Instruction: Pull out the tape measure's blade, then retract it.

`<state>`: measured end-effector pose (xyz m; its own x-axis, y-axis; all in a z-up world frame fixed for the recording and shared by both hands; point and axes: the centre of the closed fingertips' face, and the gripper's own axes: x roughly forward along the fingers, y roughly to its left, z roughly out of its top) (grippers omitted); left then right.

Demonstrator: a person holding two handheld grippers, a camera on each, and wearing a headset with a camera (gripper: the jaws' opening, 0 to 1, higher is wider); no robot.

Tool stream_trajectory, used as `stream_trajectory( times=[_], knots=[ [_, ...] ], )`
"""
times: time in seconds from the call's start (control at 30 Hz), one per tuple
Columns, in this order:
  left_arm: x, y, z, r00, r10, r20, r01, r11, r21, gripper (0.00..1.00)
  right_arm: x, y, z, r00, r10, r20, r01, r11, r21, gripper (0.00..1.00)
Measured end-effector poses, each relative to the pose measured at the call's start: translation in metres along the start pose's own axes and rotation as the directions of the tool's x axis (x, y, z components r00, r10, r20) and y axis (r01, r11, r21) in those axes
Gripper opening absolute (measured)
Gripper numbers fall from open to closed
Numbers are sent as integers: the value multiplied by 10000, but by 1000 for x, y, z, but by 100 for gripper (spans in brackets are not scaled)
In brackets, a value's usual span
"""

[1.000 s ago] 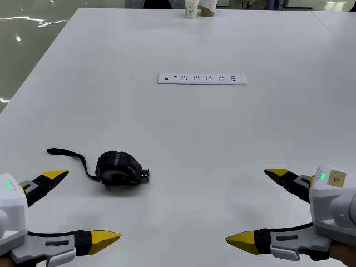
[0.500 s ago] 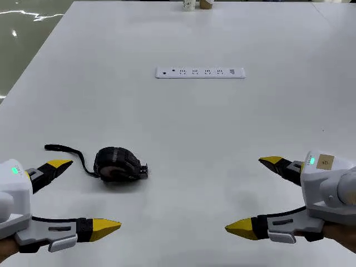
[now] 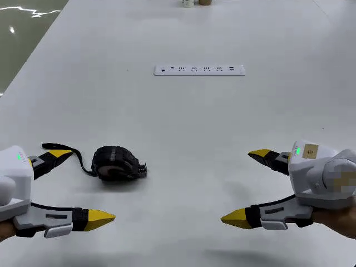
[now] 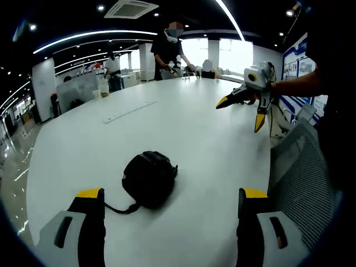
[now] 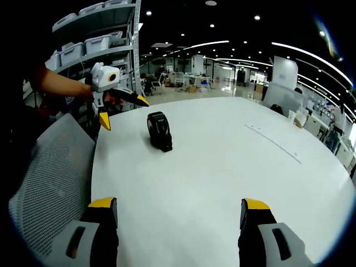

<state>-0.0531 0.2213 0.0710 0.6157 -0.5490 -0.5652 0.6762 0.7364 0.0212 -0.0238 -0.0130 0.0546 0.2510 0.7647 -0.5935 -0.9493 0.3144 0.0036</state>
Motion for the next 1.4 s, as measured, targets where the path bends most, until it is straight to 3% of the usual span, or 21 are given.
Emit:
stream_trajectory(
  times=[0.53,0.67,1.07,1.4],
  knots=[
    [12,16,-2,9971,-546,-524,581,9961,668,86,23,-11,11,9988,485,92,-475,9947,-912,77],
    [14,18,-2,9948,-780,-652,834,9929,851,78,30,-10,16,9968,775,180,-749,9904,-1160,75],
    [22,26,-4,9848,-1243,-1210,1428,9769,1590,67,55,-8,29,9877,1539,287,-1462,9720,-1839,65],
    [27,34,-7,9738,-1550,-1662,1878,9607,2045,55,78,-4,35,9786,2056,74,-1983,9520,-2331,57]
  ],
)
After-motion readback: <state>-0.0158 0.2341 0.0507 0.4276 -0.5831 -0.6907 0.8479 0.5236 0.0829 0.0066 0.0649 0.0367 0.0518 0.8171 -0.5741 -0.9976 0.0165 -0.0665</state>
